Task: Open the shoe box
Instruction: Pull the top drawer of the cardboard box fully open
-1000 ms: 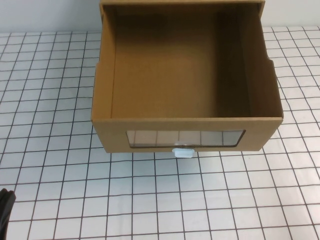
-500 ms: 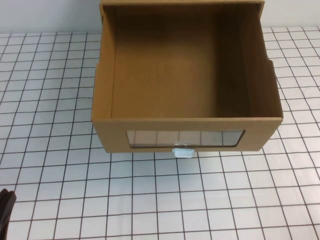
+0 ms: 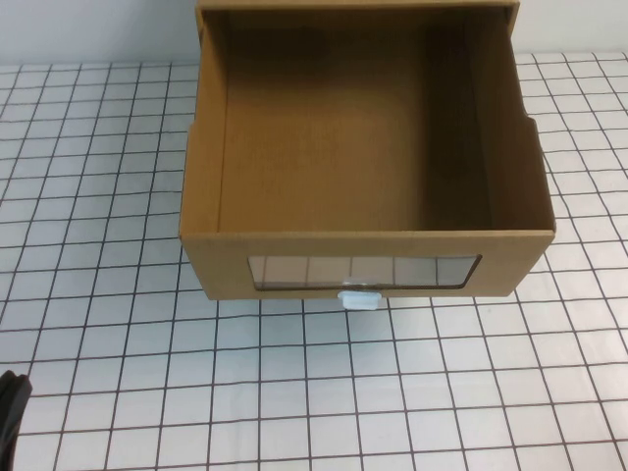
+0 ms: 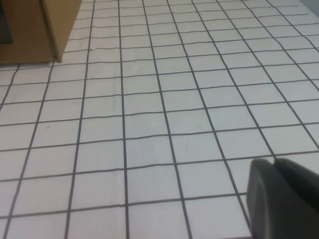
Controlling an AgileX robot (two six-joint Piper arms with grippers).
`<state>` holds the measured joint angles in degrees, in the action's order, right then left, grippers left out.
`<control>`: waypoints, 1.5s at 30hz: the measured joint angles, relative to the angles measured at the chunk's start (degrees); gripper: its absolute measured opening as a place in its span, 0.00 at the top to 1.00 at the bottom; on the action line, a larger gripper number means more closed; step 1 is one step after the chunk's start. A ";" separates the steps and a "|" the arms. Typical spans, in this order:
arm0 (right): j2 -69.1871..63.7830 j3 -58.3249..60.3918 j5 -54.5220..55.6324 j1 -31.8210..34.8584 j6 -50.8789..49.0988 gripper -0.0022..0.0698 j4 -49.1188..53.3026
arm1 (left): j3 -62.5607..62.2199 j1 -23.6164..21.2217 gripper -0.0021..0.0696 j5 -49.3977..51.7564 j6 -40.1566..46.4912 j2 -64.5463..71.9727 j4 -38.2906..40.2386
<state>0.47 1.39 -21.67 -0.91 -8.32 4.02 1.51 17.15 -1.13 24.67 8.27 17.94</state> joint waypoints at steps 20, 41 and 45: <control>0.00 0.00 -0.03 0.00 0.00 0.99 0.00 | 0.00 -11.47 0.98 4.93 -10.83 -7.89 -9.84; 0.12 0.00 -0.25 0.00 0.00 0.99 -0.12 | 0.00 -14.92 0.98 23.40 -17.32 -8.89 -16.63; 0.12 0.00 -0.25 0.00 0.00 0.99 -0.12 | 0.00 -14.92 0.98 23.40 -17.32 -8.89 -16.63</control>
